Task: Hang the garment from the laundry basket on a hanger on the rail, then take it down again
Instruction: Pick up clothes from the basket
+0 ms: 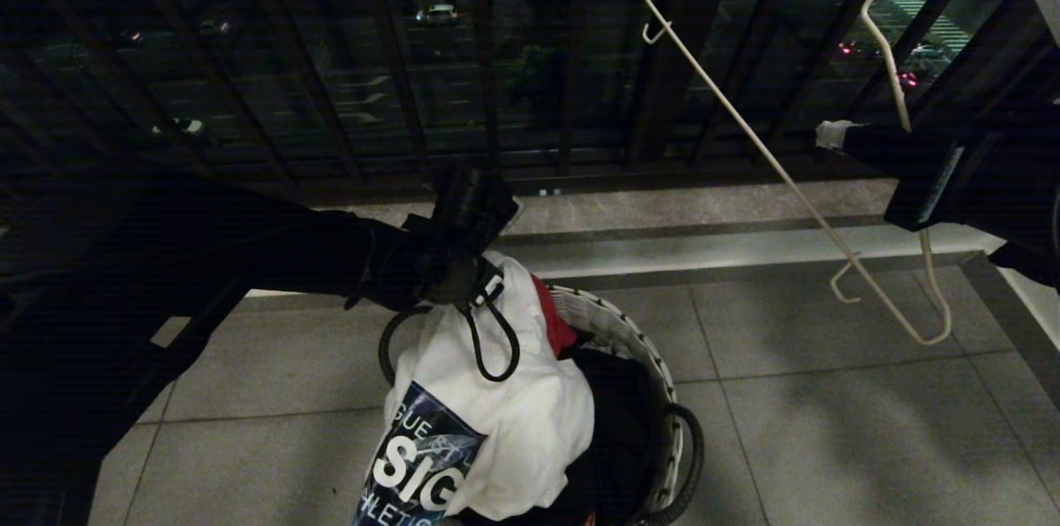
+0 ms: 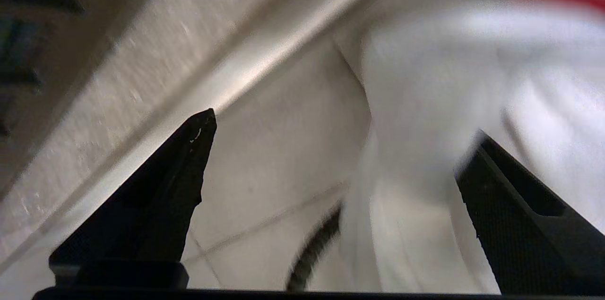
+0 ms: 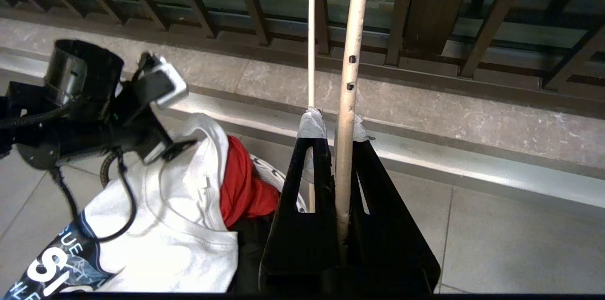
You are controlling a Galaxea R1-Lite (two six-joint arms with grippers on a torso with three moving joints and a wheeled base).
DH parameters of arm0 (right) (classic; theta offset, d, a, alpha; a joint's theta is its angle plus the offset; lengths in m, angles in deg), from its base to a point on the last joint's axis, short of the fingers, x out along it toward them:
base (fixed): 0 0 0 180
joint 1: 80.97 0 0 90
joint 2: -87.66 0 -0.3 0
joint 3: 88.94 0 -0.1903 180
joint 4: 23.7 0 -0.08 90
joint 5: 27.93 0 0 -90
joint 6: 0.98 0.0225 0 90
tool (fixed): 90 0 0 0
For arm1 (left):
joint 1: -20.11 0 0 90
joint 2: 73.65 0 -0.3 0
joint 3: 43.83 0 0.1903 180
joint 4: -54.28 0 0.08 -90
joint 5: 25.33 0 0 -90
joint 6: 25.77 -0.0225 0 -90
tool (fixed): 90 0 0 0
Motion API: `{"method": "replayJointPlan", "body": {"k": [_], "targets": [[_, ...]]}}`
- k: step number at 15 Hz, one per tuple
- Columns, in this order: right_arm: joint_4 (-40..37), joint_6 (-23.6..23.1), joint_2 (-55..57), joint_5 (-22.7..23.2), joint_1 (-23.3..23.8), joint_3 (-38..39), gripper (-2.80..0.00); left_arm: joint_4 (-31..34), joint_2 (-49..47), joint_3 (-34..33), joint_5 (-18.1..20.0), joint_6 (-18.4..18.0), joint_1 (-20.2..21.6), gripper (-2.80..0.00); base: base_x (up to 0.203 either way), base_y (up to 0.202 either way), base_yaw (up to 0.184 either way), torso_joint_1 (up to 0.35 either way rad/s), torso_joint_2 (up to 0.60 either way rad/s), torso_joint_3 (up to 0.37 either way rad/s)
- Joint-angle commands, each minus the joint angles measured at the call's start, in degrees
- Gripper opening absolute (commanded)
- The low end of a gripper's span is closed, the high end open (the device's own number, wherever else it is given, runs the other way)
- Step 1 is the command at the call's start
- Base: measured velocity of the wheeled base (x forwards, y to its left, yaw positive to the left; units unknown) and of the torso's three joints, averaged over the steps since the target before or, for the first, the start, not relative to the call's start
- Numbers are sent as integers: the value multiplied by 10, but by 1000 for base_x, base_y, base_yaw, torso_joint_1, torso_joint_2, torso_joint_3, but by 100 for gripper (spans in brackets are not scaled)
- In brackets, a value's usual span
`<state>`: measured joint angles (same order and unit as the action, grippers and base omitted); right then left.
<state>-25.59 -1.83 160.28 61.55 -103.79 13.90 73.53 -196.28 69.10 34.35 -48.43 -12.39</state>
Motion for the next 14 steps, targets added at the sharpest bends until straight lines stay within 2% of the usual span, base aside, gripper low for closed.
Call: {"method": "replayJointPlan", "body": {"k": [1, 5, 10, 11, 14], "targets": [[1, 0, 0, 0, 0, 0, -280, -23, -2, 11, -2, -5, 8, 0, 0, 0, 0, 0, 0, 0], [1, 0, 1, 1, 0, 0, -280, -19, 23, 11, -4, -7, 17, 0, 0, 0, 0, 0, 0, 0], [1, 0, 0, 2, 0, 0, -280, -19, 69, -60, -2, -19, 16, 0, 0, 0, 0, 0, 0, 0], [1, 0, 0, 3, 0, 1, -280, -22, 65, -76, -2, -19, 14, 0, 0, 0, 0, 0, 0, 0], [1, 0, 1, 2, 0, 0, -280, -28, 24, -69, -3, -10, 12, 0, 0, 0, 0, 0, 0, 0]]}}
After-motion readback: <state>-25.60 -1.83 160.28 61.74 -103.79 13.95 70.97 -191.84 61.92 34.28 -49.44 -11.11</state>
